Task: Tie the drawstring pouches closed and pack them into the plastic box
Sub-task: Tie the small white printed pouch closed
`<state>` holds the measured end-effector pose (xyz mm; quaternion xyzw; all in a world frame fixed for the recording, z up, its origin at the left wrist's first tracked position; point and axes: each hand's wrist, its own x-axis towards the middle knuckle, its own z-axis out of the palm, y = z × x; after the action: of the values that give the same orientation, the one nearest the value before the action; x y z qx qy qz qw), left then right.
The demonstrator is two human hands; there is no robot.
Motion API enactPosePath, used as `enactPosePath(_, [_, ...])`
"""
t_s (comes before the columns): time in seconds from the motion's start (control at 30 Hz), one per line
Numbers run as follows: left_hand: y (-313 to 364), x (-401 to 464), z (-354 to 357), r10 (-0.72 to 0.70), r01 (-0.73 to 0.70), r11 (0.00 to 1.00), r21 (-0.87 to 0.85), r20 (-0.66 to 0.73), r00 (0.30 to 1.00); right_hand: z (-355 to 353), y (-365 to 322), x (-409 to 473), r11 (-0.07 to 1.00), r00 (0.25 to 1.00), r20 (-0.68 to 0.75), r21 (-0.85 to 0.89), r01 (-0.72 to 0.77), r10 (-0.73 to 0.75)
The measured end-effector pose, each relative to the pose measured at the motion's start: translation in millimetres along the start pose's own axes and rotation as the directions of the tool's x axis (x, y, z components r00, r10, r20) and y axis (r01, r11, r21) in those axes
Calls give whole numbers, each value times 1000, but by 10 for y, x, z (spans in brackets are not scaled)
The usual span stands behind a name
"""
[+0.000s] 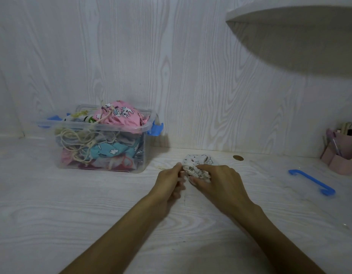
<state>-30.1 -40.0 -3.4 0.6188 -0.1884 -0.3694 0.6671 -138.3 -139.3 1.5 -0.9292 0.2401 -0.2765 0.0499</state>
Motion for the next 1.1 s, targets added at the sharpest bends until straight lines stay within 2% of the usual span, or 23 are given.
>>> enactPosePath(0.07, [2,-58,18,43,-47,996,-69,-60,997,1,-27,4,1000,1000,-11,31,-1,2])
enactPosePath(0.2, [12,-105,32,115,-126,978,-165,-79,990,-6,-26,12,1000,1000,-11,26,3,-2])
enactPosePath(0.3, [31,-111,72,217,-228,958,-171,-81,973,-12,-19,1,999,1000,16,49,18,-19])
enactPosePath(0.37, [55,-126,91,266,-272,954,-126,-59,962,32,14,-7,986,996,81,165,24,-38])
enactPosePath(0.5, [48,-67,-9,181,-181,983,-34,-2,983,94,154,-33,891,965,259,446,-82,-41])
enactPosePath(0.6, [71,-4,-138,151,-150,987,57,-23,988,19,250,-35,820,966,256,547,-170,29])
enactPosePath(0.67, [101,-3,-174,140,-140,990,-18,29,990,-10,292,-22,798,978,197,579,-169,65])
enactPosePath(0.77, [167,-13,-150,150,-109,958,-264,141,979,-37,262,-12,732,977,199,654,-192,79])
enactPosePath(0.8, [182,-1,-154,163,-124,962,-242,150,975,-42,245,-14,729,973,219,654,-201,71])
enactPosePath(0.87, [204,44,-199,180,-181,983,-12,171,969,-30,248,-17,744,964,257,633,-215,60])
enactPosePath(0.93, [206,44,-218,175,-209,959,190,183,967,-27,265,-20,764,951,303,600,-239,61])
enactPosePath(1.1, [71,9,-127,280,-329,913,239,217,935,-125,260,-27,810,908,420,531,-250,6])
